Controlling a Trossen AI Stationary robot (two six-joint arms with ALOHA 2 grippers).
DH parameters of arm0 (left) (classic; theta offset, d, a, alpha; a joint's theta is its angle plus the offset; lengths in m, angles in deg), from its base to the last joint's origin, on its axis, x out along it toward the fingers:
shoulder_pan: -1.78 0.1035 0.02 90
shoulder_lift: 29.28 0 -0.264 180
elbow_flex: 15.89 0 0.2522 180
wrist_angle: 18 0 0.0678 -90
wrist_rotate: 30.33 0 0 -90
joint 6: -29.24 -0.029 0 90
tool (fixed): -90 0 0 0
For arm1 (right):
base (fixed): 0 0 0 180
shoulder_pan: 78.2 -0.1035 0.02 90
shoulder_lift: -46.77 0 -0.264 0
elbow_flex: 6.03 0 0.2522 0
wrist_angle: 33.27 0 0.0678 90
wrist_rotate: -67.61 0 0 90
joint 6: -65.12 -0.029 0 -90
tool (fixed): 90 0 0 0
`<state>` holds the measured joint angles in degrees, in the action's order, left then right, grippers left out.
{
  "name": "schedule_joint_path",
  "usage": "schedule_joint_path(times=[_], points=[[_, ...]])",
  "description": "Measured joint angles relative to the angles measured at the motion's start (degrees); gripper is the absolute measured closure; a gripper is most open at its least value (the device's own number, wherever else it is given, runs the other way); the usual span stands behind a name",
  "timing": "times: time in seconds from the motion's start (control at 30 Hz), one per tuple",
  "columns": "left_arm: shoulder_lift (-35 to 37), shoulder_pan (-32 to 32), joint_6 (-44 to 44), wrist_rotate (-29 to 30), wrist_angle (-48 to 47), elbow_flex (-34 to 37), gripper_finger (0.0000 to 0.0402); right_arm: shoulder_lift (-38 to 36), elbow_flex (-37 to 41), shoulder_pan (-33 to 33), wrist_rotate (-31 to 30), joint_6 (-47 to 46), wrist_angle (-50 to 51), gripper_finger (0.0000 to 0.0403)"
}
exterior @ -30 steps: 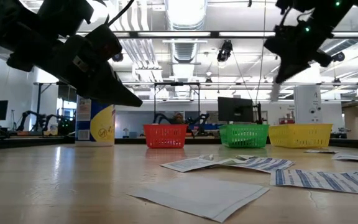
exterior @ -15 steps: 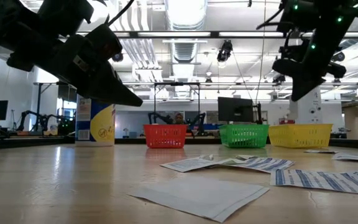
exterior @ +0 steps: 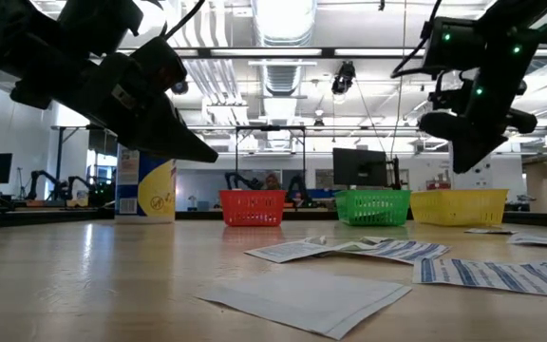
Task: Pick & Place First Aid Supplies
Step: Put the green bandage in the yellow bin, then put the alcohol pad in the green bin
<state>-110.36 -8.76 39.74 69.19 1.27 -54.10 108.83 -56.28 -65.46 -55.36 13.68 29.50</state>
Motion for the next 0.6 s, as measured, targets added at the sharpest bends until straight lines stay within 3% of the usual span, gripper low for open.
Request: schedule_joint_path(times=[0.3, 0.6], points=[[0.0, 0.0, -0.2, 0.0, 0.0, 0.0, 0.0401, 0.2, -0.5, 2.6, -0.4, 0.6, 0.1, 0.0305], [0.0, 0.0, -0.2, 0.0, 0.0, 0.1, 0.0401, 0.2, -2.4, 1.4, 17.1, 0.4, 0.0, 0.0307]])
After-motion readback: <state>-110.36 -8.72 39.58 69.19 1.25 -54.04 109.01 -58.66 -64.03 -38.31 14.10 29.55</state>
